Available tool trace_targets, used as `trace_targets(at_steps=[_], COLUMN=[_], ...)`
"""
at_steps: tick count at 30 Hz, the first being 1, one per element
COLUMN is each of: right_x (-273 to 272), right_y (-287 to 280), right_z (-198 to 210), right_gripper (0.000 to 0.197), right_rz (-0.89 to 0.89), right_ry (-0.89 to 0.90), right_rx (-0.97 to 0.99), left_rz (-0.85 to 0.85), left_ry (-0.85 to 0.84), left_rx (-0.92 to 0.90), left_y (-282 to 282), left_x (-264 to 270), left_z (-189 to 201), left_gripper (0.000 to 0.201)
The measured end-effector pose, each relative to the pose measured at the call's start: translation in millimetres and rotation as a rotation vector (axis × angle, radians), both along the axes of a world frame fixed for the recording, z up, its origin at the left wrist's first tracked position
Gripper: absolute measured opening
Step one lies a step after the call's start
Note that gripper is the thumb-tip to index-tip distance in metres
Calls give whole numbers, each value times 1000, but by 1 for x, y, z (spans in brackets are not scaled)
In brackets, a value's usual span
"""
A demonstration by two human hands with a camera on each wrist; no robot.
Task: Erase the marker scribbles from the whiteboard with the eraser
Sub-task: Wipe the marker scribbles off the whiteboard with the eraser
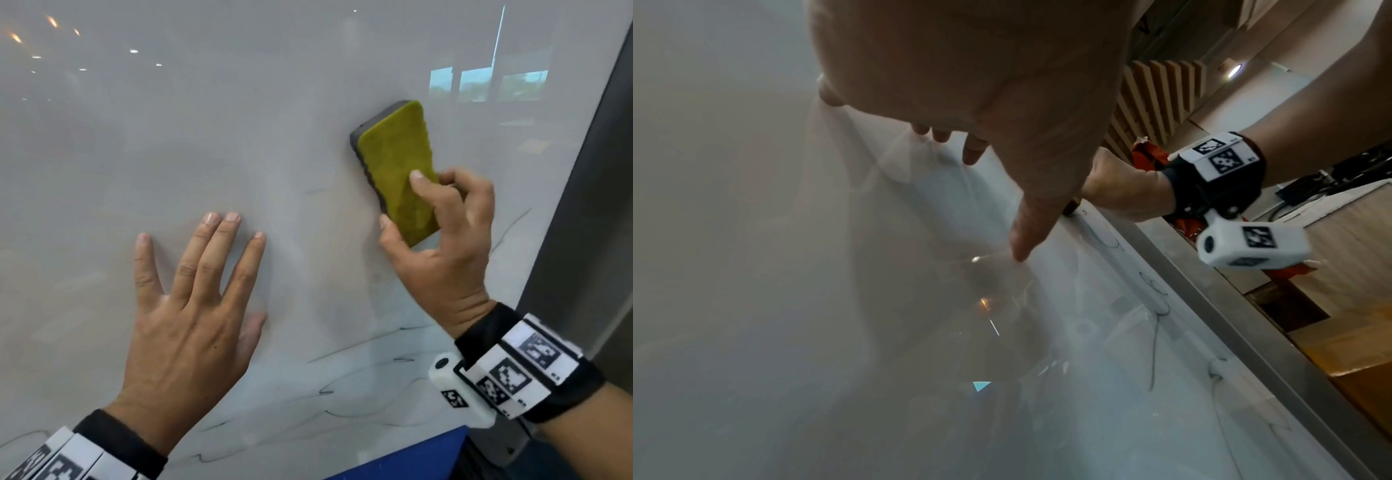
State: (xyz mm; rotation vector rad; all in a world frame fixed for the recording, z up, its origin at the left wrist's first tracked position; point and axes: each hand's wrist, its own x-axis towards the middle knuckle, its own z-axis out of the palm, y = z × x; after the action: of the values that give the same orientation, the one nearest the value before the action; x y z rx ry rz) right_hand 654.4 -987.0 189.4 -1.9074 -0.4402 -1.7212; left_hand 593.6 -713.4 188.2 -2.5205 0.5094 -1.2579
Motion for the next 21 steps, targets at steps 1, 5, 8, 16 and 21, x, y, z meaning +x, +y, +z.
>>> trace_targets(at_steps=[1, 5, 8, 16, 21], right_x=[-1, -9, -1, 6, 0], right_y=[5, 8, -28, -53, -50], right_z=[-7, -45, -39, -32, -44], right_gripper=[45, 41, 37, 47, 43], right_rz=[11, 93, 57, -39, 19], right_ry=[5, 45, 22, 47, 48], right_rx=[-21, -488, -586, -130, -531], left_rz=[-3, -18, -19, -9, -28], left_ry=[-4, -30, -32, -13, -24], left_rx=[-2, -16, -19, -30, -21], left_y=[-2, -10, -16, -36, -59], left_x=[1, 3, 3, 6, 10], left_z=[1, 3, 5, 10, 12], left_gripper=[80, 78, 78, 78, 77])
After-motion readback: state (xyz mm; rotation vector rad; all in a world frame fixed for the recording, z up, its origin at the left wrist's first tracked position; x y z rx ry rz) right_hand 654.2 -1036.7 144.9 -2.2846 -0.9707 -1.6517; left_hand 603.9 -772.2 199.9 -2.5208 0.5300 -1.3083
